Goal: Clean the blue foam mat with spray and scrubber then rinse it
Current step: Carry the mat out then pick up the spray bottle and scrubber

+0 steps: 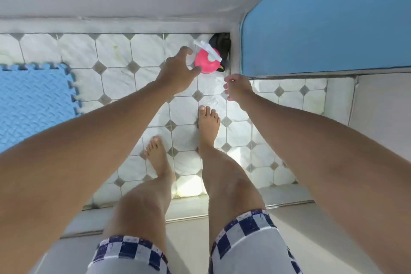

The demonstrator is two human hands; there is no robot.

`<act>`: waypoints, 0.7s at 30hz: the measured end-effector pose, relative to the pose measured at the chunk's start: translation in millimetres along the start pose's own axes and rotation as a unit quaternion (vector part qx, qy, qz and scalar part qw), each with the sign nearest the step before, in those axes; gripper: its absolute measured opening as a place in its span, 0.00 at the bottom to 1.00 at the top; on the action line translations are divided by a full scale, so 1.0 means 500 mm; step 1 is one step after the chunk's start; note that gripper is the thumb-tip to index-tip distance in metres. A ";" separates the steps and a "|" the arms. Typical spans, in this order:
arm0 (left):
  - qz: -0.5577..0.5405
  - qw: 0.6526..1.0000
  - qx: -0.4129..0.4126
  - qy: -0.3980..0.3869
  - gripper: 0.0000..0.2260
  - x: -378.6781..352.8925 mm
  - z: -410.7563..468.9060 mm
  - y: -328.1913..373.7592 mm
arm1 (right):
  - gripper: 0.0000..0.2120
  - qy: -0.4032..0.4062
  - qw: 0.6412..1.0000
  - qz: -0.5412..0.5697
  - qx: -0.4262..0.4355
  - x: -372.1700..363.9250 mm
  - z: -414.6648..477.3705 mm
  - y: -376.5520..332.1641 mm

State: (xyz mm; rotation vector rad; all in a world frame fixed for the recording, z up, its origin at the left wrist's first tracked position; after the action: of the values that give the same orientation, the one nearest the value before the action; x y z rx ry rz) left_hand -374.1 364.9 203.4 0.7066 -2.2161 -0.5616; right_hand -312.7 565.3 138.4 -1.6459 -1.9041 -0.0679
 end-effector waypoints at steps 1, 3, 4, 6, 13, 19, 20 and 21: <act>0.015 1.000 -0.014 0.000 0.25 -0.025 0.030 0.009 | 0.13 0.003 1.000 -0.024 0.007 -0.006 0.051 0.002; 0.071 0.996 -0.049 -0.012 0.31 -0.069 0.087 0.018 | 0.19 -0.012 0.989 -0.136 0.048 -0.029 0.136 0.033; 0.106 0.992 -0.068 -0.022 0.33 -0.088 0.113 0.019 | 0.21 -0.020 0.978 -0.195 0.072 -0.037 0.178 0.043; 0.152 0.983 -0.092 -0.042 0.35 -0.120 0.161 0.011 | 0.25 -0.027 0.962 -0.250 0.107 -0.060 0.246 0.046; 0.143 0.978 -0.147 -0.021 0.26 -0.170 0.240 -0.005 | 0.15 0.067 0.987 -0.128 0.073 -0.214 0.303 0.287; 0.190 0.976 -0.085 0.068 0.11 -0.113 0.186 -0.018 | 0.21 0.152 0.945 -0.189 0.218 -0.190 0.286 0.289; 0.186 0.977 -0.080 0.070 0.10 -0.095 0.156 -0.009 | 0.21 0.184 0.950 -0.159 0.197 -0.111 0.261 0.195; 0.179 0.978 -0.077 0.070 0.09 -0.073 0.123 0.006 | 0.16 0.203 0.950 -0.168 0.167 -0.040 0.221 0.080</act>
State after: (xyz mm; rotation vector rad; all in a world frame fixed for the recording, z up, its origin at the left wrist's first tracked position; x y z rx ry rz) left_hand -400.1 401.0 147.2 0.2489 -2.0752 -0.4760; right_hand -320.8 602.9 25.6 -0.9846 -1.7377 -0.1950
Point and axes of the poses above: each hand's wrist, its own z-axis towards the middle knuckle, its own x-axis out of the back of the hand, y = z × x, the point moved 1 cm from there along z, towards the middle knuckle, and after that the axes turned 3 degrees about y, right-handed, at the moved point
